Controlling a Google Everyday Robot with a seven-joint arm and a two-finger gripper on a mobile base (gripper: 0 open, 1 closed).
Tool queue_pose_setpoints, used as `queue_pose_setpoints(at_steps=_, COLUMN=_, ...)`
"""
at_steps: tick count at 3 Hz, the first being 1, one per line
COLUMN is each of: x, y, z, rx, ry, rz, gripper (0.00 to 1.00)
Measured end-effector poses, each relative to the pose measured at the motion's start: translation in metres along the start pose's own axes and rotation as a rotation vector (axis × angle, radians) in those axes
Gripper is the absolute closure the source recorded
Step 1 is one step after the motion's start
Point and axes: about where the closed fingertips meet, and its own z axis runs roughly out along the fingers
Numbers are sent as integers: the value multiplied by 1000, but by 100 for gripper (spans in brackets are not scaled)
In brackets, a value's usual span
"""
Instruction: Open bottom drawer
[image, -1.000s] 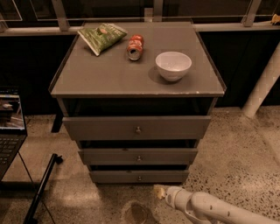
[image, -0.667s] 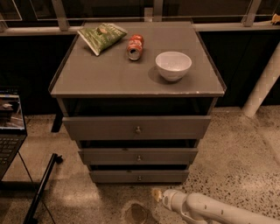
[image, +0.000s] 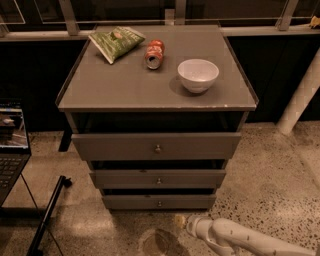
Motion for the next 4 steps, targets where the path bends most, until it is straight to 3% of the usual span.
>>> queue_pose_setpoints(at_steps=1, x=-14, y=-11, z=16, rx=-40, ry=-30, rz=3, gripper=100)
queue_pose_setpoints(at_steps=2, x=-45, y=-26, z=33, rx=-98, ry=-46, rz=20, gripper=100)
queue_pose_setpoints(at_steps=3, x=-42, y=-31, z=37, rx=-83, ry=-54, rz=16, gripper=100)
queue_pose_setpoints(at_steps=4, x=-57, y=-50, z=44, rx=-29, ry=-115, rz=2, gripper=100)
